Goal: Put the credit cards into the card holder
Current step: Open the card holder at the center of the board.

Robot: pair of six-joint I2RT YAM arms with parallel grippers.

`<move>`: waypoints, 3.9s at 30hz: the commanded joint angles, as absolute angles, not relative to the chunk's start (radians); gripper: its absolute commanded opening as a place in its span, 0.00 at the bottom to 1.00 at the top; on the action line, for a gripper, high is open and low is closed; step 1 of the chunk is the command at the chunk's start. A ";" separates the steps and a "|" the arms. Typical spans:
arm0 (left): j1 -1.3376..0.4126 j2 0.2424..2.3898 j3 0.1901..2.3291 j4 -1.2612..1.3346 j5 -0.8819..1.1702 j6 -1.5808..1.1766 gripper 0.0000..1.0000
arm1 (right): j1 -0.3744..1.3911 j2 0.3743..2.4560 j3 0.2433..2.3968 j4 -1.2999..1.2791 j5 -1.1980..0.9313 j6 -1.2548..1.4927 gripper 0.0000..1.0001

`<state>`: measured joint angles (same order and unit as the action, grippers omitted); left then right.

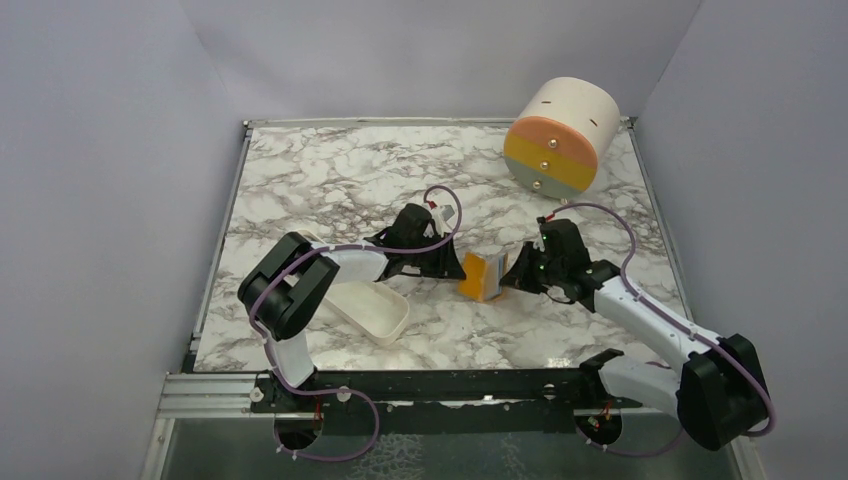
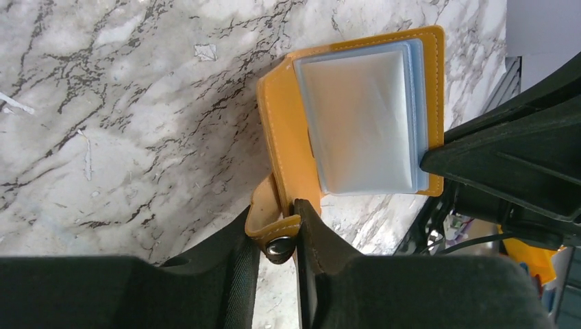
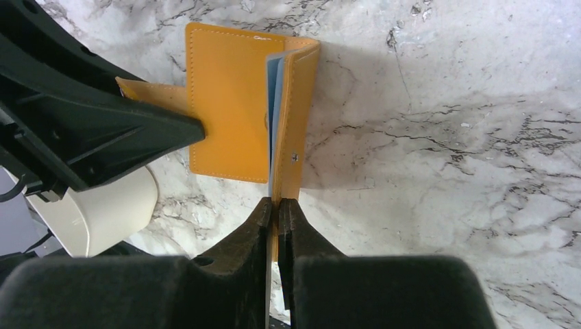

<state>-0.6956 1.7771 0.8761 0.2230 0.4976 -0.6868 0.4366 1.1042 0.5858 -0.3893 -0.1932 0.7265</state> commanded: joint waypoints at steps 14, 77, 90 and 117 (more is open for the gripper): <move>-0.697 1.787 0.871 0.230 0.496 -0.657 0.07 | 0.436 1.060 0.380 -0.019 -0.341 0.764 0.04; -0.695 1.711 0.831 0.316 0.561 -0.747 0.27 | 0.436 1.120 0.574 -0.351 -0.097 0.629 0.01; -0.698 1.778 0.839 0.275 0.517 -0.704 0.00 | 0.436 1.067 0.438 -0.064 -0.341 0.785 0.07; -0.706 1.793 0.888 0.116 0.393 -0.649 0.00 | 0.436 1.073 0.462 -0.108 -0.304 0.735 0.02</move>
<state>-0.6960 1.7878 0.8600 0.1352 0.4171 -0.6598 0.4366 1.0729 0.4423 -0.1192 -0.2993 0.7532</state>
